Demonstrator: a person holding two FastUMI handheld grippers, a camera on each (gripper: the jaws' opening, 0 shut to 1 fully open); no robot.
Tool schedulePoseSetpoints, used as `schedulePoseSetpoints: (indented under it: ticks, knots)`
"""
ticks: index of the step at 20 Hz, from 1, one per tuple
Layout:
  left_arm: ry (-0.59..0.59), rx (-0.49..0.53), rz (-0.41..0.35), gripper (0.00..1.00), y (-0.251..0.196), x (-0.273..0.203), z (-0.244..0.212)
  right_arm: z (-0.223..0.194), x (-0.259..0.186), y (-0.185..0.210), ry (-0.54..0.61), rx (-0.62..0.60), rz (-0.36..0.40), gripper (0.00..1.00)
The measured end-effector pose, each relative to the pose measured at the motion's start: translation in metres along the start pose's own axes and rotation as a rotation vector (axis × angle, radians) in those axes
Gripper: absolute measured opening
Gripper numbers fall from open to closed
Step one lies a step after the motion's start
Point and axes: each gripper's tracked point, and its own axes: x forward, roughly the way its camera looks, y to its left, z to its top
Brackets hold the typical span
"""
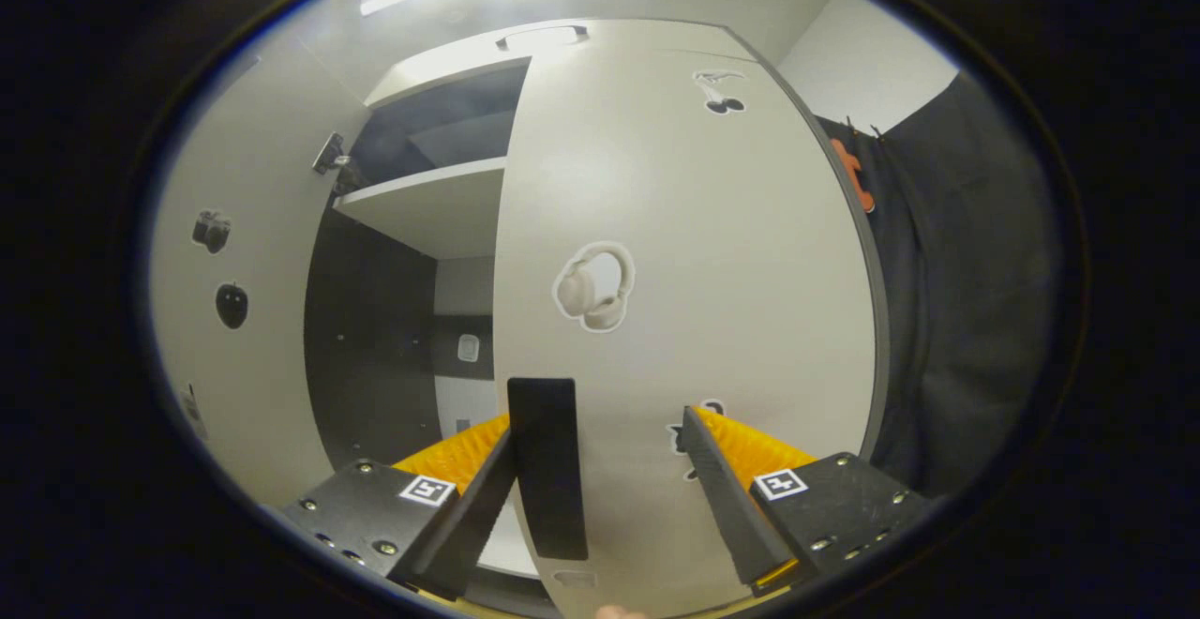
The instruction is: Grasp the bottle in the cabinet with the left hand and place it on the coaster, then close the right door with the right hand and the left door with the left hand.
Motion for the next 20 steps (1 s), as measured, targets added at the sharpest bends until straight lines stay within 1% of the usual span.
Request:
schedulePoseSetpoints:
  ticks: [1, 5, 6, 9, 10, 11, 12, 13, 16, 17, 18, 20]
  knots:
    - [0.0, 0.008, -0.007, 0.92, -0.001, 0.002, 0.002, 0.0, -0.001, 0.0, -0.002, 0.001, -0.003, 0.97]
    - [-0.009, 0.03, -0.056, 0.92, -0.012, 0.014, 0.008, -0.002, -0.001, 0.0, 0.007, 0.004, -0.005, 0.97]
    - [-0.008, 0.033, -0.069, 0.91, -0.015, 0.017, 0.009, -0.003, -0.001, 0.0, 0.02, 0.018, 0.003, 1.0]
    - [0.004, 0.05, -0.105, 0.91, -0.022, 0.027, 0.008, 0.002, -0.004, -0.002, 0.016, 0.058, 0.029, 1.0]
    - [0.011, 0.053, -0.124, 0.89, -0.025, 0.027, 0.008, 0.004, -0.005, -0.003, 0.009, 0.052, 0.035, 1.0]
    - [0.018, 0.049, -0.142, 0.88, -0.028, 0.029, 0.007, 0.006, -0.008, -0.002, -0.004, 0.04, 0.039, 1.0]
    - [0.023, 0.04, -0.158, 0.93, -0.032, 0.029, 0.006, 0.008, -0.012, -0.003, -0.018, 0.027, 0.039, 1.0]
    - [0.029, 0.029, -0.174, 0.92, -0.035, 0.028, 0.005, 0.008, -0.022, -0.003, -0.033, 0.019, 0.037, 1.0]
    - [0.046, -0.003, -0.219, 0.9, -0.046, 0.028, 0.001, 0.019, -0.03, -0.005, -0.068, 0.029, 0.031, 1.0]
    - [0.05, -0.01, -0.228, 0.85, -0.049, 0.027, -0.001, 0.022, -0.03, -0.008, -0.073, 0.037, 0.027, 1.0]
    - [0.052, -0.01, -0.236, 0.91, -0.054, 0.026, -0.003, 0.024, -0.029, -0.011, -0.075, 0.044, 0.022, 1.0]
    - [0.05, -0.006, -0.249, 0.91, -0.066, 0.023, -0.003, 0.026, -0.031, -0.018, -0.075, 0.056, 0.013, 1.0]
